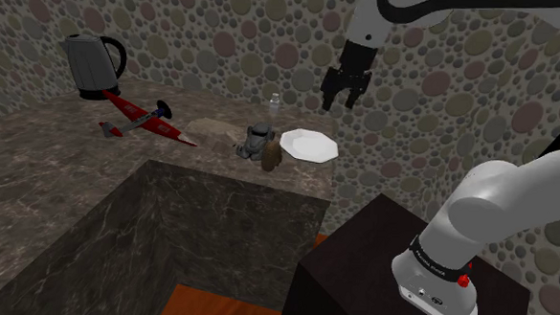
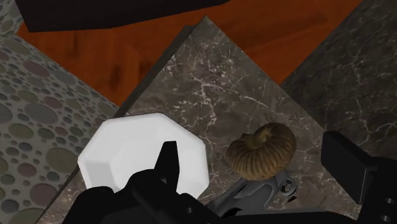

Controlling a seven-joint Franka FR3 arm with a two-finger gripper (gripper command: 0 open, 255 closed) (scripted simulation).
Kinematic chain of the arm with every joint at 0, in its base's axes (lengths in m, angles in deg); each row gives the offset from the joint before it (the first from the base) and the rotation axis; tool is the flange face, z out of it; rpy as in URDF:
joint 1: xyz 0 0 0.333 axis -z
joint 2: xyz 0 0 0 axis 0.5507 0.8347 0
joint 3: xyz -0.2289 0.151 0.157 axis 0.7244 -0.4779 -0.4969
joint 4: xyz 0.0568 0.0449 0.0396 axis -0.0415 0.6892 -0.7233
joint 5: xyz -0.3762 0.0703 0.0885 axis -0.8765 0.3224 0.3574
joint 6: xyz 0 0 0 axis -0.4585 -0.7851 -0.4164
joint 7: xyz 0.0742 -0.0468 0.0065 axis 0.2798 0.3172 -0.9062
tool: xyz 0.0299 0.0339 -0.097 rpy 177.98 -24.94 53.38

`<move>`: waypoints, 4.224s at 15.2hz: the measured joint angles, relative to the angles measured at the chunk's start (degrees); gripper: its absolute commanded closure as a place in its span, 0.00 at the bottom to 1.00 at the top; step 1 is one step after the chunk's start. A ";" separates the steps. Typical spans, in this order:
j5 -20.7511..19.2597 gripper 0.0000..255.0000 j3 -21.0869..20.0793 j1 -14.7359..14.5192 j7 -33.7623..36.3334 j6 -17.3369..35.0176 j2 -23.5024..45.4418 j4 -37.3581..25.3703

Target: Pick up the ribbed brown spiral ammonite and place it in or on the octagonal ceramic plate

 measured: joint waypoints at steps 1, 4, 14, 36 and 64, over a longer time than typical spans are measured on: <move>0.17 0.00 -0.77 0.22 1.38 1.73 1.95 -0.17; 0.38 0.00 -2.77 0.93 5.40 6.33 7.33 -0.66; -2.58 0.00 -8.22 2.94 20.68 19.29 28.23 -7.41; -5.55 1.00 -9.04 2.78 26.50 28.40 38.74 -8.39; -4.23 1.00 -6.01 5.64 20.74 14.98 32.48 -15.06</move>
